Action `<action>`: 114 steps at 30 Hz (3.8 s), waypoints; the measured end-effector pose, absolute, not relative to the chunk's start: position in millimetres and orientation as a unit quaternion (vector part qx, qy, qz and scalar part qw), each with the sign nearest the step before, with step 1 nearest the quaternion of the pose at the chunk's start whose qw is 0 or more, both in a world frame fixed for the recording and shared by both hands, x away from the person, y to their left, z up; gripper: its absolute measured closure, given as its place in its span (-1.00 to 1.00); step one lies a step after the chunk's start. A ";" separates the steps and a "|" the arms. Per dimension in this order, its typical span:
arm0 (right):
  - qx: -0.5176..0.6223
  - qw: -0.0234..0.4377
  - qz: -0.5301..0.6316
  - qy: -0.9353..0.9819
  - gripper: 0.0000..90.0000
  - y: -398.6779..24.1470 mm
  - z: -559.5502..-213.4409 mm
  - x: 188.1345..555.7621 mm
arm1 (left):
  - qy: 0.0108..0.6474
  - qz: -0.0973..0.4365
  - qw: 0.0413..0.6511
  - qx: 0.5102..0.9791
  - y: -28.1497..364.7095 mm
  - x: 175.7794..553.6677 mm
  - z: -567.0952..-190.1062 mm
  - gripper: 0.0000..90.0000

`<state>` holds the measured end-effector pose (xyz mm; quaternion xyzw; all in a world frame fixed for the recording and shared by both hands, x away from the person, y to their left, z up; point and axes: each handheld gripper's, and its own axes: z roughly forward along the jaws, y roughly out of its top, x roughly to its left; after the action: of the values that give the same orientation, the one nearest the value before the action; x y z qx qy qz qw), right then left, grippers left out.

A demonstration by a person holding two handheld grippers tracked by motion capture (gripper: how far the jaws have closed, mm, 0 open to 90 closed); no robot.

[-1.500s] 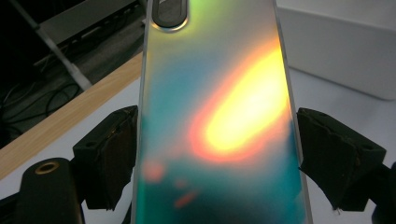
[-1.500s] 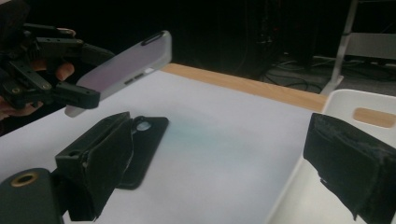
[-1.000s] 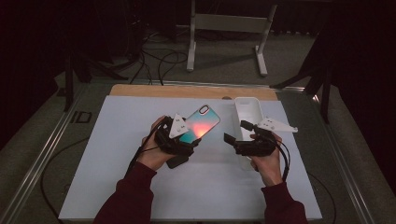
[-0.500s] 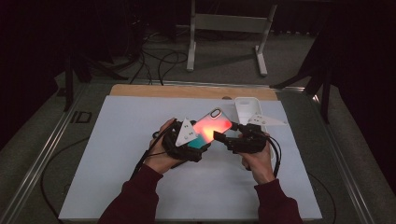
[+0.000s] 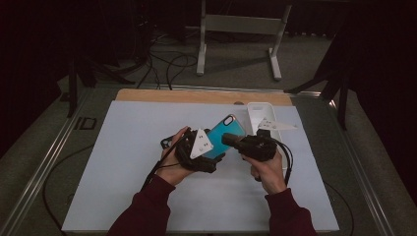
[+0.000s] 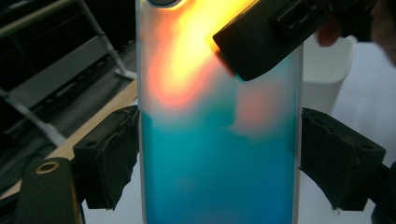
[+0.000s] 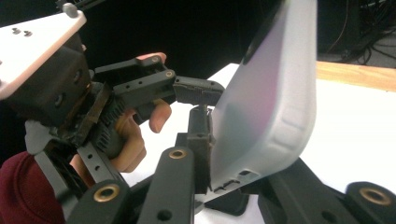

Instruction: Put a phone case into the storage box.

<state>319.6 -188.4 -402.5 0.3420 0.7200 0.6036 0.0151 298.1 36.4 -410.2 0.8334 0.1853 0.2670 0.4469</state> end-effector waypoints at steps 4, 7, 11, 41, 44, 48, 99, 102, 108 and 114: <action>0.346 0.015 0.607 0.715 0.81 -186.1 -404.2 319.0 | 0.190 0.279 0.443 0.830 34.7 298.2 -412.6 -0.63; 0.345 0.020 0.606 0.716 0.82 -184.8 -403.3 318.2 | 0.201 0.268 0.451 0.827 36.1 300.0 -414.0 -0.67; 0.345 0.024 0.604 0.719 0.83 -185.5 -402.3 318.7 | 0.206 0.261 0.450 0.829 38.4 301.3 -413.4 -0.77; 0.284 0.043 0.613 0.736 0.82 -198.3 -389.6 304.3 | 0.188 0.075 0.502 0.841 53.2 313.1 -413.2 -0.84; 0.255 0.030 0.625 0.737 0.82 -196.6 -387.4 302.1 | 0.180 0.059 0.506 0.841 54.4 314.1 -415.3 -0.75; 0.242 0.027 0.629 0.738 0.82 -195.1 -386.0 301.3 | 0.169 0.045 0.508 0.843 54.6 313.2 -416.8 -0.62; 0.332 0.119 0.542 0.763 -0.69 -197.1 -385.6 299.7 | 0.200 0.123 0.509 0.828 65.9 299.1 -422.2 0.79; 0.343 0.120 0.544 0.756 -0.68 -196.5 -383.4 299.2 | 0.220 0.136 0.511 0.819 66.5 298.1 -423.1 0.79; 0.351 0.132 0.545 0.749 -0.66 -189.4 -377.2 297.3 | 0.239 0.156 0.508 0.813 65.6 295.7 -423.3 0.79; 0.367 0.132 0.560 0.731 -0.66 -183.2 -371.3 299.9 | 0.247 0.174 0.505 0.808 60.6 290.5 -423.4 0.79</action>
<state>299.9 -183.2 -371.3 0.3665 0.7315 0.5596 0.1323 290.5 60.6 -423.4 0.8085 0.2468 0.1744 0.5050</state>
